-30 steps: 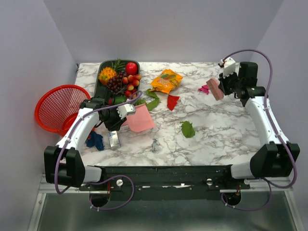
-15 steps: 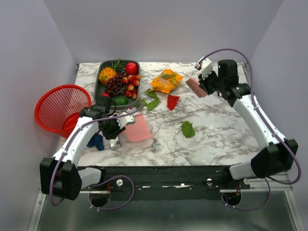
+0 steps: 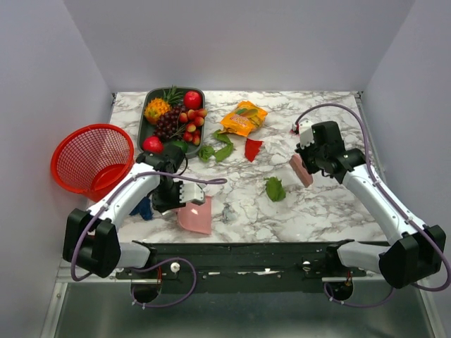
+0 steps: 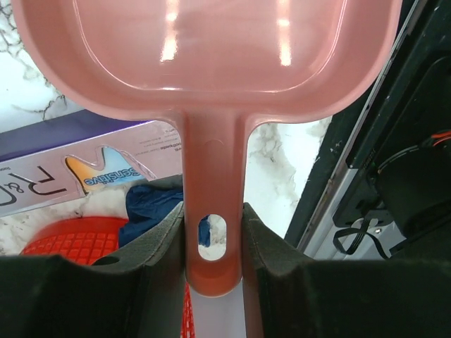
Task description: Sweep away the paper scraps from the table
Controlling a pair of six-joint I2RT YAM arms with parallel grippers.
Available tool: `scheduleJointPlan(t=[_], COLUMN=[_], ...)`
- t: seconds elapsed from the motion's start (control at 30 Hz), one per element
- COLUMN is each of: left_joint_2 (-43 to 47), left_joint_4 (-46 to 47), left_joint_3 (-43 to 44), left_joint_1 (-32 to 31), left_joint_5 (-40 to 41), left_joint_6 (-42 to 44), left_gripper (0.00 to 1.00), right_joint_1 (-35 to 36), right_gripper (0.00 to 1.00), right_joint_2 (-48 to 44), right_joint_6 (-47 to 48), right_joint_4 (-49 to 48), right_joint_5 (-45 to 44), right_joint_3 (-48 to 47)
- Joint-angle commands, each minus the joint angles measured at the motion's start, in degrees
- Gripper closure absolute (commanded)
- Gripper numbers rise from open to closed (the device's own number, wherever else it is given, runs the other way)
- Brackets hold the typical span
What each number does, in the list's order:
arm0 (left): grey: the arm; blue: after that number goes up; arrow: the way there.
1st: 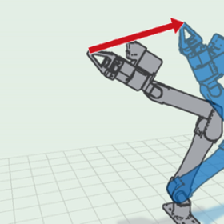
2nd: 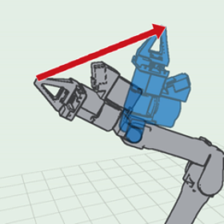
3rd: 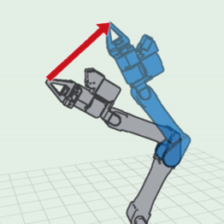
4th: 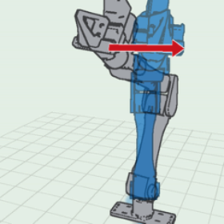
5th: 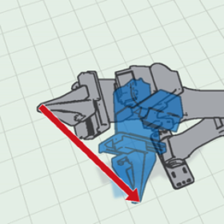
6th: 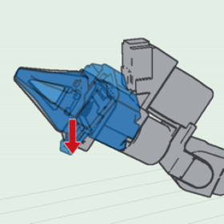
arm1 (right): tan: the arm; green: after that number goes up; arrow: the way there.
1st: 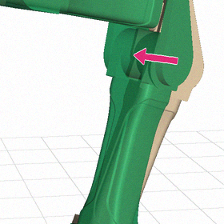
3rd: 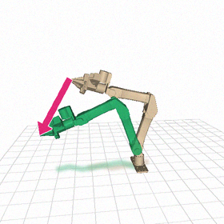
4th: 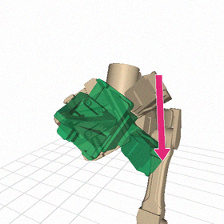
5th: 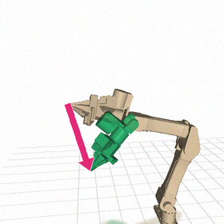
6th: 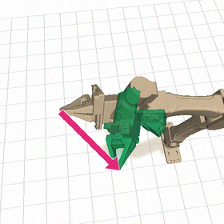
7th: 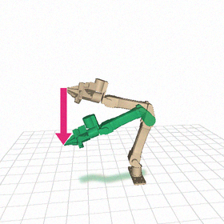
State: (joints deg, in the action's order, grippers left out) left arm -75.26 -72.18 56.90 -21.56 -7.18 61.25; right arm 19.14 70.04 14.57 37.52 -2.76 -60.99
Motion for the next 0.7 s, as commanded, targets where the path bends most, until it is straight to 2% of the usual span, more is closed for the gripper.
scheduleJointPlan(t=[0.0, 0.1, 0.3, 0.5, 0.57, 0.67], left_joint_2=[-1.7, -3.7, -6.5, -10.5, -14.6, -19.2], left_joint_4=[2.7, 4.0, 7.4, 14.4, 16.9, 19.3], left_joint_3=[-1.1, -0.8, -0.6, 0.3, 2.5, 6.7], left_joint_1=[-2.9, -5.4, -9.5, -15.6, -17.0, -19.3], left_joint_5=[4.4, 4.9, 4.5, 2.6, 1.8, -1.5], left_joint_6=[-1.5, -5.3, -14.5, -20.8, -22.6, -26.7], left_gripper=[1.0, 1.0, 1.0, 1.0, 1.0, 1.0], right_joint_1=[0.7, 1.8, 4.4, 7.1, 7.5, 7.1], right_gripper=[1.0, 0.99, 0.99, 0.99, 0.99, 0.99], right_joint_2=[-2.5, -1.6, 2.8, 7.7, 9.1, 10.2], right_joint_6=[-2.5, -3.1, -7.5, -15.7, -15.3, -15.2], right_joint_4=[3.3, 2.9, 4.3, 0.7, 0.1, 1.7], right_joint_5=[-2.1, -0.3, 8.8, 23.8, 33.7, 36.4], right_joint_3=[1.9, 3.0, 1.1, 1.0, 0.0, -1.9])
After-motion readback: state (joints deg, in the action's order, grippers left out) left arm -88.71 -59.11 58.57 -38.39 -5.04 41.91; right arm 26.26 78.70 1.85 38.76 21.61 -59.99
